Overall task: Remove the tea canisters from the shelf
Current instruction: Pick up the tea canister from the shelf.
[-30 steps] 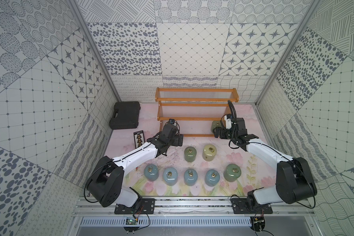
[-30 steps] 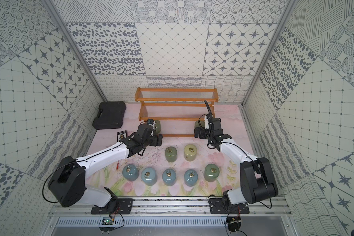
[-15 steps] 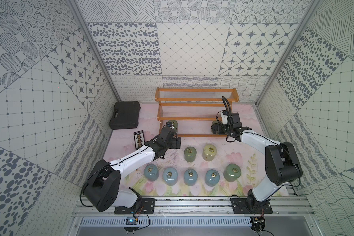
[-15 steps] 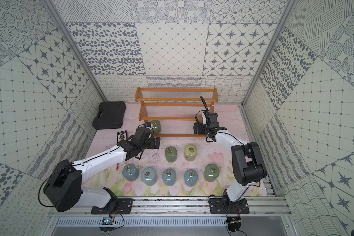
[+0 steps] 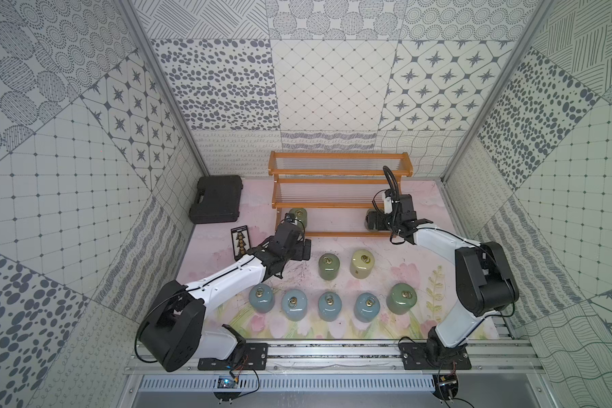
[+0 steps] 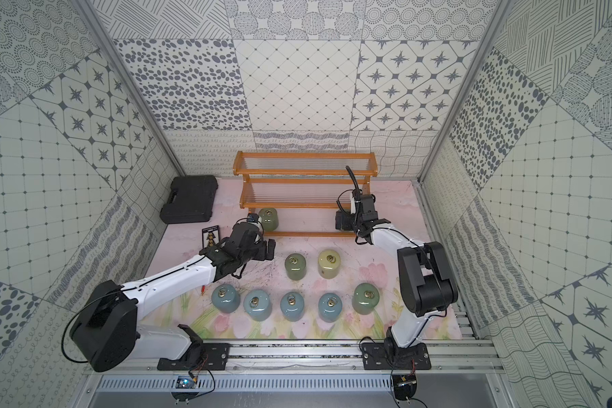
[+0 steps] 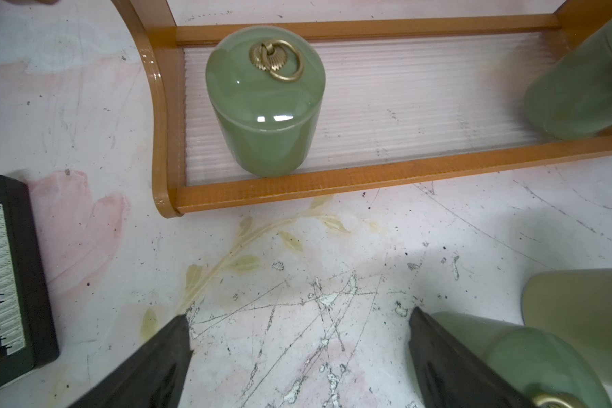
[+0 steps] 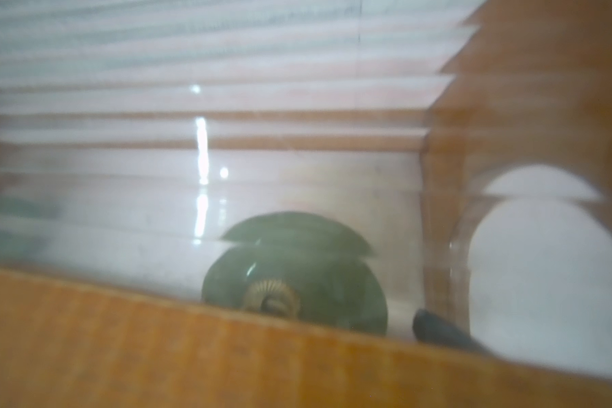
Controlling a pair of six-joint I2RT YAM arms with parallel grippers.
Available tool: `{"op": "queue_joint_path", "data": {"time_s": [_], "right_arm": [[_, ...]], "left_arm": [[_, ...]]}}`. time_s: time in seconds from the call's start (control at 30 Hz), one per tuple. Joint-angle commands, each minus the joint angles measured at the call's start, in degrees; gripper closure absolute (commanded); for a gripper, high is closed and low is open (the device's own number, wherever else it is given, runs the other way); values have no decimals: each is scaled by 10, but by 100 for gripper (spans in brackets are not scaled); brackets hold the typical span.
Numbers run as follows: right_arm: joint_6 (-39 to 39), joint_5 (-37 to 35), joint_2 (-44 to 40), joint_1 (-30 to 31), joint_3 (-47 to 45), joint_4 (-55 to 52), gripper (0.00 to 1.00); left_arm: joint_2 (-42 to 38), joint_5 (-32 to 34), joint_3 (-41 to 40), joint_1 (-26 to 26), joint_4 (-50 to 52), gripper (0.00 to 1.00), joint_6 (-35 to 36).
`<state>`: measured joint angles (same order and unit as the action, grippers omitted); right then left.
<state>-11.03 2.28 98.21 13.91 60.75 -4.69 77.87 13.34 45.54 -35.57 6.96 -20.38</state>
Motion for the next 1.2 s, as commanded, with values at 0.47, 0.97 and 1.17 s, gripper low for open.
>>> {"op": "queue_joint_path", "data": {"time_s": [0.47,0.97,1.17], "right_arm": [[9,-38,42,15,53,6,0],[8,-38,46,21,54,5,23],[17,-32,18,23,28,0,27]], "left_arm": [[-4,-4,-8,3,-16,0,-8],[2,-10,-5,3,-12,0,-7],[4,-13,-8,4,-15,0,-12]]}}
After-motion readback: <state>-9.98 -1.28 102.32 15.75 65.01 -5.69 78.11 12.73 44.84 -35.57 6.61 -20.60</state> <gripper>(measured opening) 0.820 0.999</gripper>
